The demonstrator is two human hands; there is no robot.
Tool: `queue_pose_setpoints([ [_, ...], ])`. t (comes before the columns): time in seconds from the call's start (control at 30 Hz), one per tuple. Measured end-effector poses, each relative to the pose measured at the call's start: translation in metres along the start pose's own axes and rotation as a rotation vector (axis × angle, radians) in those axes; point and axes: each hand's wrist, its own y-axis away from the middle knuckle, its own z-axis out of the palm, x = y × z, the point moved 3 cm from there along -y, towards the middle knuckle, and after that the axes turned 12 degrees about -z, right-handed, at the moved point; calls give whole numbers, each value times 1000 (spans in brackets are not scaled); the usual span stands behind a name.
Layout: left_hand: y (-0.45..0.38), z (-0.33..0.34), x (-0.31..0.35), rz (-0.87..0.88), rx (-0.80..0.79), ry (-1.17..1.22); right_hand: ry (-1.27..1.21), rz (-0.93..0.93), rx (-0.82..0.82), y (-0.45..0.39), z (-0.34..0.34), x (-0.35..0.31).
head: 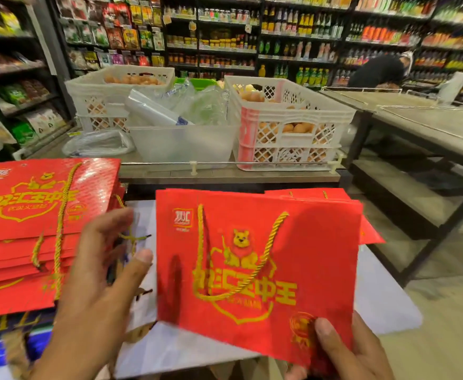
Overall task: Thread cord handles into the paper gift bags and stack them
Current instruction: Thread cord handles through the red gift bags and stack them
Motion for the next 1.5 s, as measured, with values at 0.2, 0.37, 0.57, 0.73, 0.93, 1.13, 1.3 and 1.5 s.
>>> queue_pose_setpoints([
  [0.2,16,14,-49,-350,-30,-35,165,75,-221,-16,-13,20],
  [0.37,31,33,-54,-424,-68,-8,109,37,-84,-14,-16,20],
  [0.57,31,63,-73,-571,-184,-81,468,-90,-15,-44,-63,29],
  [0.73,13,112,-78,-611,-414,-196,737,-184,43,-80,-125,27],
  [0.93,-26,200,-74,-392,-571,-577,1077,-143,131,-135,-189,34],
  [1.13,-47,258,-93,-176,-567,-1039,1381,24,59,-172,-216,58],
  [1.3,-42,265,-85,-5,-501,-1209,1470,12,63,-178,-216,56],
  [1.5,-14,280,-65,442,-416,-1025,1429,-393,-116,-178,-187,51],
])
